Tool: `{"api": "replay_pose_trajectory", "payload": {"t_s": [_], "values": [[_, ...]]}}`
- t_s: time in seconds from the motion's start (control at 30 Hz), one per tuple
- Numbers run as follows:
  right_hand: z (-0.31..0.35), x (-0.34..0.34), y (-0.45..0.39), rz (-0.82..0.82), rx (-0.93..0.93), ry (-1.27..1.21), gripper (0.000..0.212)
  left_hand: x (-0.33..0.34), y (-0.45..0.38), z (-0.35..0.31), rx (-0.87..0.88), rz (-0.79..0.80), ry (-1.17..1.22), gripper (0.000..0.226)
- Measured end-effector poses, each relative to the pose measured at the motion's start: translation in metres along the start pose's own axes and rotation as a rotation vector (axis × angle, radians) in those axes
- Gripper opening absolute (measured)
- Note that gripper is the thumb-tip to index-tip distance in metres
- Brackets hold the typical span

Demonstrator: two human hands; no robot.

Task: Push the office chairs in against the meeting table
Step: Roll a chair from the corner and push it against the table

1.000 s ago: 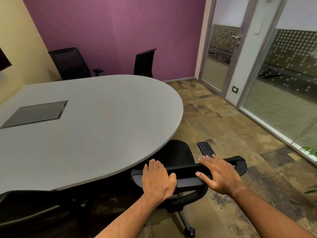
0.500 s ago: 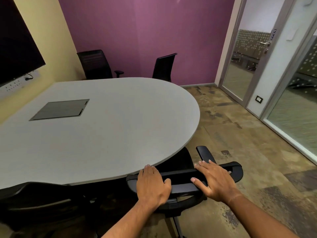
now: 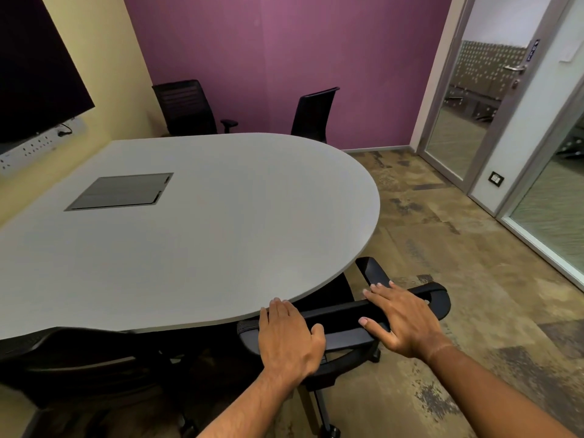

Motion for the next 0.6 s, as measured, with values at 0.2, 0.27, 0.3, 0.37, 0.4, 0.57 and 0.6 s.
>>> {"api": "replay_pose_trajectory", "payload": {"t_s": [0.2, 0.27, 0.3, 0.37, 0.4, 0.57, 0.6], "values": [[-0.007, -0.002, -0.01, 0.002, -0.022, 0.006, 0.083, 0.003, -0.006, -0.005, -0.019, -0.008, -0.011, 0.087], [-0.008, -0.002, -0.015, -0.006, -0.029, 0.012, 0.084, 0.004, -0.01, -0.005, -0.028, -0.014, -0.013, 0.091], [-0.009, -0.001, -0.017, -0.006, -0.034, 0.015, 0.084, 0.005, -0.011, -0.005, -0.034, -0.018, -0.01, 0.093], [-0.009, 0.0, -0.022, 0.001, -0.044, 0.017, 0.086, 0.005, -0.014, -0.003, -0.042, -0.028, -0.006, 0.097], [-0.009, 0.001, -0.025, 0.0, -0.048, 0.015, 0.086, 0.006, -0.015, -0.001, -0.044, -0.034, -0.005, 0.099], [-0.007, 0.004, -0.039, -0.014, -0.071, 0.003, 0.086, 0.008, -0.021, 0.005, -0.047, -0.058, -0.019, 0.102], [-0.006, 0.004, -0.043, -0.016, -0.076, 0.003, 0.087, 0.007, -0.022, 0.006, -0.045, -0.061, -0.023, 0.102]]}}
Point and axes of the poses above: each hand's wrist, its own y-axis away from the middle knuckle, its own x-axis out of the palm, z = x × y, the point moved 1 cm from there along -y, towards the middle knuckle, and after that the axes turned 6 degrees about x, right-handed, at the moved point
